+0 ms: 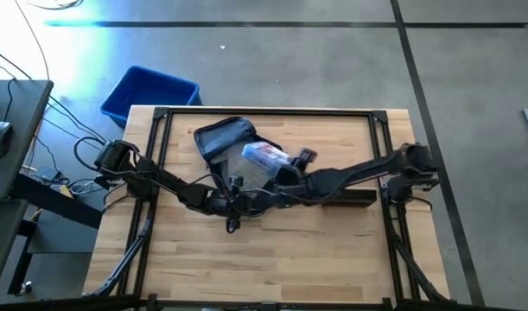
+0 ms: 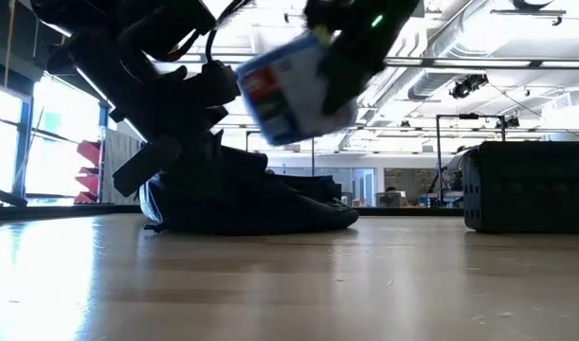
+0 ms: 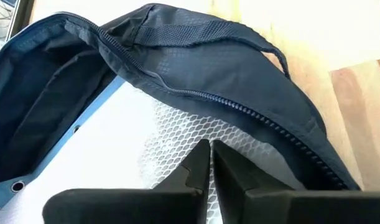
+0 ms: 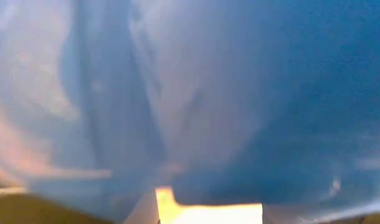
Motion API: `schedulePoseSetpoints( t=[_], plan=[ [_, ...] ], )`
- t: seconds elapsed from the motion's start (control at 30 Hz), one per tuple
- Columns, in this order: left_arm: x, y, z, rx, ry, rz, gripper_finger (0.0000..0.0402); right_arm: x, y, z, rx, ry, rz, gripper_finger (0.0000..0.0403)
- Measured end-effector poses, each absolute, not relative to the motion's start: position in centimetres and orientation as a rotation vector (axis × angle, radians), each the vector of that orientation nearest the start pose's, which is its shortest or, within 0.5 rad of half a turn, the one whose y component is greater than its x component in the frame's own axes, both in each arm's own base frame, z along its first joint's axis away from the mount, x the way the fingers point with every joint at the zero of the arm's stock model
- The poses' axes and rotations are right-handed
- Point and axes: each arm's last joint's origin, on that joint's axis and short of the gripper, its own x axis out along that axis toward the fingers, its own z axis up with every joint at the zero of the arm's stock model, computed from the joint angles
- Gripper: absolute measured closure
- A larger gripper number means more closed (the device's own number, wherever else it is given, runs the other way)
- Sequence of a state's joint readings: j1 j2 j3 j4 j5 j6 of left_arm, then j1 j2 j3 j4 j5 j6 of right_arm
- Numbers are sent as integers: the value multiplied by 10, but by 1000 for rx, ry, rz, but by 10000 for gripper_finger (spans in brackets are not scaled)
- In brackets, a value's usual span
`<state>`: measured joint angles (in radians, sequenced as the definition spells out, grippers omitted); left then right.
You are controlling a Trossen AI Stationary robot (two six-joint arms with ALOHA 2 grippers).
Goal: Unpack backpack
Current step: Remove the blue medicine kit from the black backpack
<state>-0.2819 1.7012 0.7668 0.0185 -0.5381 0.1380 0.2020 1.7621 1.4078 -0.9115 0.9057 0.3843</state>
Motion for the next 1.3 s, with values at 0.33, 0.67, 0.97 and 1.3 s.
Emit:
schedulePoseSetpoints(
  t=[0.33, 0.67, 0.97, 1.3],
  plan=[
    [297, -70, 131, 488, 852, 190, 401, 279, -19, 258, 69, 1382, -1204, 258],
    [298, -70, 131, 487, 851, 190, 401, 269, -80, 192, 162, 1767, -1317, 258],
    [298, -70, 131, 487, 851, 190, 401, 275, -86, 163, 42, 1917, -1268, 256],
    [298, -70, 131, 487, 852, 189, 401, 286, -85, 152, 149, 1906, -1053, 81]
  ],
)
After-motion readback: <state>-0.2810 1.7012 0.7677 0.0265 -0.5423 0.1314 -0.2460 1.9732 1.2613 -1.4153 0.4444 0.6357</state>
